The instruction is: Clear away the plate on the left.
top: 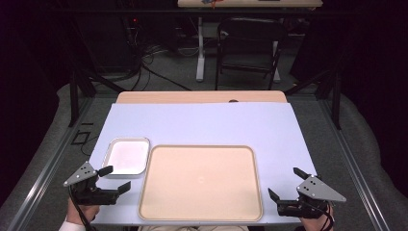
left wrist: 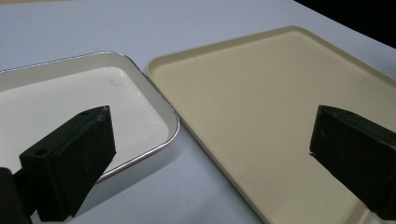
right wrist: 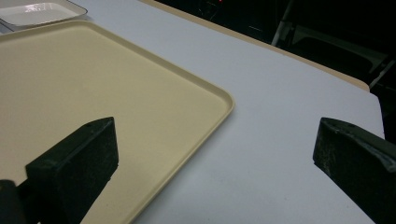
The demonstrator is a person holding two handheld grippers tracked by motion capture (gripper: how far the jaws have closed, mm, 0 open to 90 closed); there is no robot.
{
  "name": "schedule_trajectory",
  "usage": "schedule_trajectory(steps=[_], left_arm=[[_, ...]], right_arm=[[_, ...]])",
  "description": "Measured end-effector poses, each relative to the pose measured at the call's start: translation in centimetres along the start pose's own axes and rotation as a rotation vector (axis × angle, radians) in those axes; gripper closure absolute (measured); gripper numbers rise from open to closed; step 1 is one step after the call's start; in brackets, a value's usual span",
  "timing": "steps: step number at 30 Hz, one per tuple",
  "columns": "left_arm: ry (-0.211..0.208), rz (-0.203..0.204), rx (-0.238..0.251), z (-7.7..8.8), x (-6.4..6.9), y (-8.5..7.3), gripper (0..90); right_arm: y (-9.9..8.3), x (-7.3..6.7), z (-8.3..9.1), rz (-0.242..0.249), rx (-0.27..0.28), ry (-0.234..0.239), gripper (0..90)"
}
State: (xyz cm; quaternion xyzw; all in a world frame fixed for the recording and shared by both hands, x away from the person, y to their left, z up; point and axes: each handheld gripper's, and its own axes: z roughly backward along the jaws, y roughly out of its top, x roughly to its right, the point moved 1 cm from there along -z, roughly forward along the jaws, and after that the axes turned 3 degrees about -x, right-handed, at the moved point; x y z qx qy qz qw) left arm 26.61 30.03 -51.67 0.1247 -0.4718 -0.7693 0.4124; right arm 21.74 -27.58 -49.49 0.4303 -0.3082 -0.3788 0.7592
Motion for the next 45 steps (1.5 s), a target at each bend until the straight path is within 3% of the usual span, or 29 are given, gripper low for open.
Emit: schedule_trajectory(steps=[12,16,21,26,34,37,42,45], left_arm=[[0.005,0.047,-0.043,0.0,-0.2,0.3,0.4],[0.012,0.068,-0.083,0.0,-0.5,0.6,0.3],[0.037,0.093,-0.101,0.1,-1.0,1.3,0.0],[0.061,0.101,-0.157,-0.2,-1.5,1.8,0.1],[0.092,0.123,-0.208,-0.6,-3.0,2.7,0.1],[0.112,0.137,-0.23,-0.8,-4.1,3.1,0.1],[0.126,0.158,-0.238,-0.9,-5.2,3.4,0.1],[0.155,0.172,-0.248,-1.0,-6.2,3.8,0.1]], right_arm=[[0.0,0.0,-0.2,0.0,-0.021,0.002,0.0],[0.1,0.0,-0.3,-0.003,-0.032,0.007,0.0],[0.1,0.0,-0.4,-0.006,-0.034,0.01,0.0],[0.0,0.0,-0.6,-0.005,-0.047,0.008,0.0],[0.1,0.0,-0.7,-0.006,-0.051,0.026,0.0],[0.0,0.0,-0.7,-0.008,-0.054,0.02,0.0],[0.0,0.0,-0.6,-0.01,-0.051,0.019,0.0],[0.0,0.1,-0.6,-0.01,-0.054,0.017,0.0]])
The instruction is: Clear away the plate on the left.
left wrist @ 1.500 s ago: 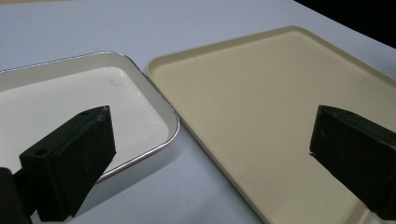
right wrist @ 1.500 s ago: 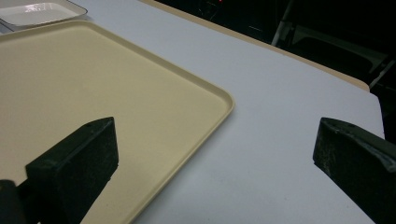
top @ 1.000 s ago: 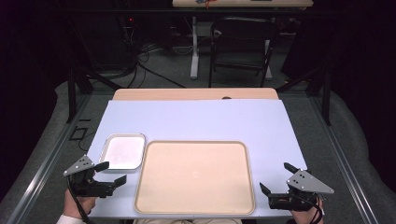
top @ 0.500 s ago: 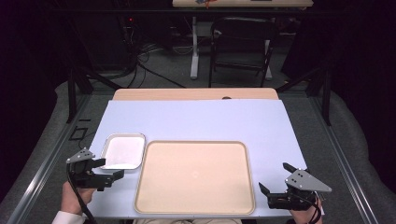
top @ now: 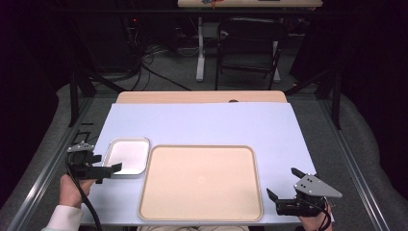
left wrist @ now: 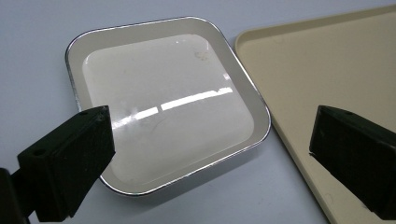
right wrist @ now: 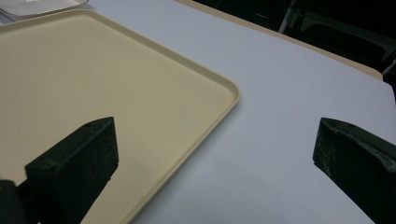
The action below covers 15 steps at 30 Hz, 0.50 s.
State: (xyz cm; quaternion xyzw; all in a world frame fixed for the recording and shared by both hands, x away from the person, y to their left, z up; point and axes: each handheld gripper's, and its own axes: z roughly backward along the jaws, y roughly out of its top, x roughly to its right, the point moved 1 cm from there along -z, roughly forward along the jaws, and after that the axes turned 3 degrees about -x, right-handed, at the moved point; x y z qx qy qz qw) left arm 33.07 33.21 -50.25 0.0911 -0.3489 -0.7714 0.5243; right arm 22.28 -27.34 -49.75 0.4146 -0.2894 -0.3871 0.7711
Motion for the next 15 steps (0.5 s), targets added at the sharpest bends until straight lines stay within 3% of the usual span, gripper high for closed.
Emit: schedule_trajectory(steps=[5,15], left_arm=[[0.027,0.014,-0.014,-0.5,-0.8,0.6,0.2],[0.067,0.061,-0.099,-2.8,-3.1,1.4,0.6]], right_arm=[[0.0,0.0,0.0,-0.005,-0.002,0.002,0.0],[0.0,0.1,-0.2,-0.007,-0.013,0.01,0.0]])
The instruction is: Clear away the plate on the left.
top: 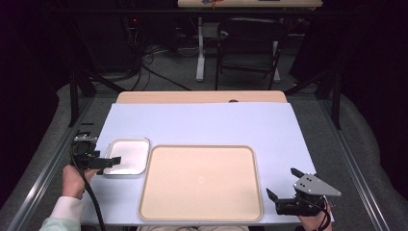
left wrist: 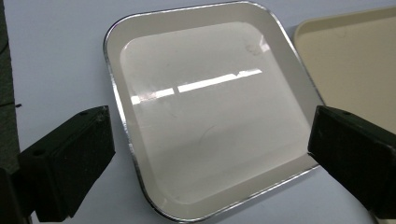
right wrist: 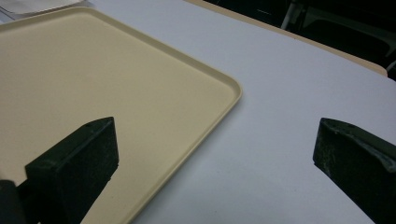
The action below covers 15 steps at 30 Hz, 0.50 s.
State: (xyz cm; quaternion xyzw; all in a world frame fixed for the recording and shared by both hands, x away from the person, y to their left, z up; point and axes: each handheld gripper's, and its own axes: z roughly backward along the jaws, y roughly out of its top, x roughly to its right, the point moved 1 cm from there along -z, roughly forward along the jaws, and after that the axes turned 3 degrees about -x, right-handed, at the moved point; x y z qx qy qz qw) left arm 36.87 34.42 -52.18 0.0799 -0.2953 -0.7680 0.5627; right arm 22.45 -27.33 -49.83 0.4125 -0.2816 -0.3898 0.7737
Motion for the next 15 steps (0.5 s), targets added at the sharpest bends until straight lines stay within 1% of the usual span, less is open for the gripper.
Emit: schedule_trajectory(steps=[1,2,3,4,5,6,7,8,9,10,11,12,13,15], left_arm=[[0.0,0.006,-0.012,-0.3,-0.3,0.1,0.9],[0.001,0.011,-0.012,-0.5,-0.6,0.1,0.9],[0.002,0.02,-0.018,-0.8,-1.0,0.2,3.5],[0.002,0.02,-0.018,-0.8,-1.0,0.2,5.8],[0.001,0.022,-0.016,-1.0,-1.2,0.3,5.8],[0.003,0.027,-0.017,-1.1,-1.4,0.4,8.7],[0.001,0.031,-0.018,-1.2,-1.5,0.4,14.2],[-0.002,0.039,-0.014,-1.4,-1.7,0.4,14.2],[0.013,0.039,-0.023,-1.6,-1.9,0.5,18.1],[0.013,0.039,-0.023,-1.6,-1.9,0.5,19.5],[0.01,0.049,-0.021,-1.7,-2.0,0.5,19.5],[0.013,0.049,-0.024,-1.8,-2.1,0.6,22.0],[0.019,0.054,-0.026,-2.0,-2.2,0.6,26.5],[0.02,0.052,-0.026,-2.1,-2.3,0.6,31.4]], right_arm=[[0.0,0.0,0.0,-0.002,0.0,0.0,0.0],[0.0,0.0,0.0,-0.002,0.0,0.0,0.0],[0.0,0.0,0.0,0.0,-0.003,-0.001,0.0],[0.0,0.0,0.0,0.0,-0.003,-0.001,0.0],[0.0,0.0,0.0,-0.002,-0.001,-0.001,0.0],[0.0,0.1,-0.1,-0.003,-0.005,-0.001,0.0],[0.0,0.1,-0.1,-0.004,-0.006,-0.003,0.0],[0.0,0.1,-0.1,-0.004,-0.006,-0.003,0.0],[0.0,0.1,-0.1,-0.004,-0.01,-0.003,0.0],[0.0,0.1,-0.1,-0.004,-0.01,-0.003,0.0],[0.0,0.1,-0.1,-0.004,-0.009,-0.001,0.0],[0.0,0.0,-0.1,-0.003,-0.012,0.0,0.0],[0.0,0.1,-0.1,-0.004,-0.013,0.0,0.0],[0.0,0.0,-0.1,-0.007,-0.017,0.0,0.0]])
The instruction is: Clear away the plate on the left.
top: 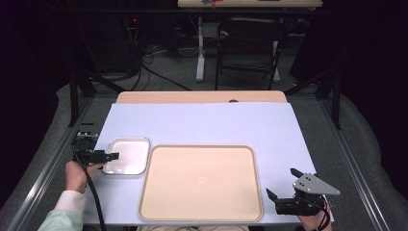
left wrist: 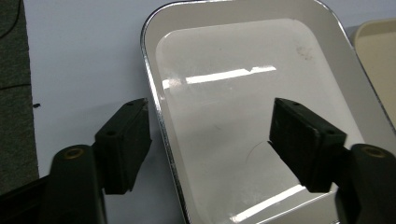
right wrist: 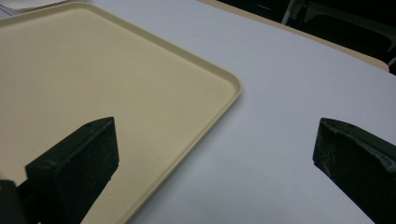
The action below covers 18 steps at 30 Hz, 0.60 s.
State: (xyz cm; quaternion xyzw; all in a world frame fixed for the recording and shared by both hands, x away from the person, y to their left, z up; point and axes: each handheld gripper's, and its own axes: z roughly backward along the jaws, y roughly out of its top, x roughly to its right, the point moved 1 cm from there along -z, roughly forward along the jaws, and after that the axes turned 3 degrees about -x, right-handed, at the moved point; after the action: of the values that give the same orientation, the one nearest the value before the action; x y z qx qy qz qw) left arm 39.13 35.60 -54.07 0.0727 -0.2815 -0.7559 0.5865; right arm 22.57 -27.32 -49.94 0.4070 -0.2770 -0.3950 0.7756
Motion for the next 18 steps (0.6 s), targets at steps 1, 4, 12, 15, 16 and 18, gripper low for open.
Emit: schedule_trajectory(steps=[1,4,12,15,16,18], left_arm=[[0.001,0.001,0.004,0.0,0.0,0.0,33.3],[0.015,0.0,0.009,-0.08,-0.07,0.02,39.8],[0.041,0.02,-0.019,-0.59,-0.59,-0.2,46.8],[0.048,0.034,-0.021,-0.81,-0.92,-0.34,52.7],[0.056,0.034,-0.022,-0.8,-0.98,-0.34,54.2],[0.06,0.034,-0.021,-0.82,-0.99,-0.37,56.7]], right_arm=[[0.0,0.03,-0.02,0.002,-0.002,0.0,0.0],[-0.01,0.04,-0.06,0.004,-0.007,0.001,0.1],[-0.02,0.03,-0.05,0.001,-0.007,-0.003,0.4],[-0.03,0.05,-0.07,0.0,-0.009,-0.003,0.5],[-0.03,0.04,-0.07,0.001,-0.01,-0.002,0.6],[-0.04,0.03,-0.07,0.0,-0.01,-0.001,0.6]])
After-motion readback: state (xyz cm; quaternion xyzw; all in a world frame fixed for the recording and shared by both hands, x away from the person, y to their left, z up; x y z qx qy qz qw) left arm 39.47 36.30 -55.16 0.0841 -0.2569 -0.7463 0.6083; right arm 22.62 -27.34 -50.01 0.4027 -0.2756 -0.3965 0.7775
